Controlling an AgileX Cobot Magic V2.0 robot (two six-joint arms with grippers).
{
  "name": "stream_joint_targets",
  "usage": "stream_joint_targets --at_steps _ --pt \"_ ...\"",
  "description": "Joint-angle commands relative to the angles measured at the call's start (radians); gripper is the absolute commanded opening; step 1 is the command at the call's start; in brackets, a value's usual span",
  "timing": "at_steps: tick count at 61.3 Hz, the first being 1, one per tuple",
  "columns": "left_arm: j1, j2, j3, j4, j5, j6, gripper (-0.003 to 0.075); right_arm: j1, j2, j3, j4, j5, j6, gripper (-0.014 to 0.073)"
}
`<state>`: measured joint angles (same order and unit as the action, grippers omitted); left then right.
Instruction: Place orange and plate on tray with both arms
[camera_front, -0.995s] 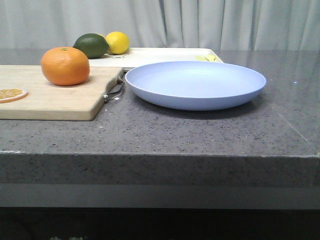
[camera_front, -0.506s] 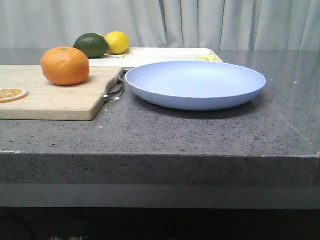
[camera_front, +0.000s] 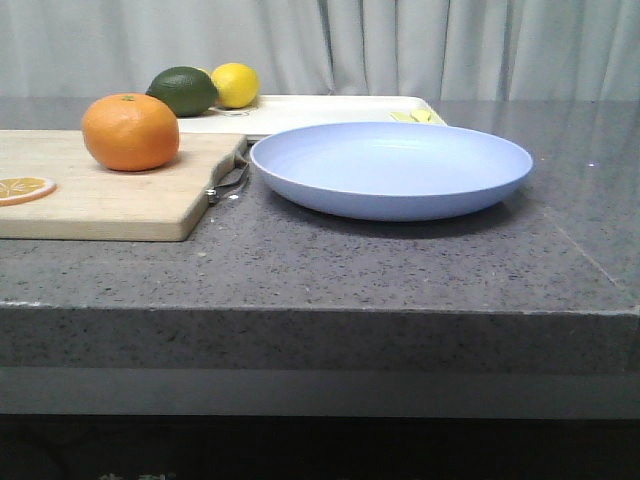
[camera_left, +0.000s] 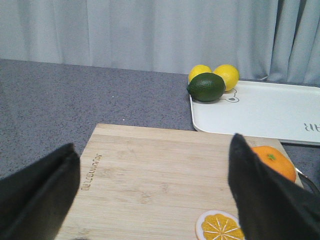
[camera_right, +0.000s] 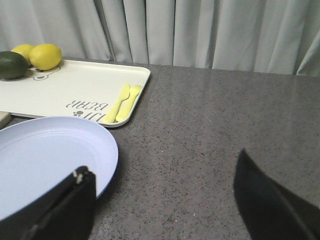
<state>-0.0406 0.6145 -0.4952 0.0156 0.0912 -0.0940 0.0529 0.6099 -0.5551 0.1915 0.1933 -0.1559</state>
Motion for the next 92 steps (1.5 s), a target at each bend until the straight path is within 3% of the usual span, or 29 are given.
stream_joint_targets --at_steps 1,34,51,75,92 --pt "0.0 0.004 -0.039 0.004 -0.082 0.001 0.0698 -0.004 0.004 -0.04 -0.009 -0.085 -0.009 0.0646" --pt "0.0 0.008 -0.054 0.001 -0.122 0.001 0.0675 -0.004 0.004 -0.04 -0.009 -0.085 -0.009 0.0642" --pt "-0.073 0.234 -0.246 0.001 -0.012 0.001 0.0675 -0.004 0.004 -0.04 -0.009 -0.085 -0.009 0.0642" --pt "-0.307 0.734 -0.722 0.018 0.374 0.003 0.0675 -0.004 0.004 -0.04 -0.009 -0.085 -0.009 0.0642" --pt "-0.355 0.993 -1.013 0.018 0.655 0.003 0.0675 -0.004 0.004 -0.04 -0.009 -0.085 -0.009 0.0642"
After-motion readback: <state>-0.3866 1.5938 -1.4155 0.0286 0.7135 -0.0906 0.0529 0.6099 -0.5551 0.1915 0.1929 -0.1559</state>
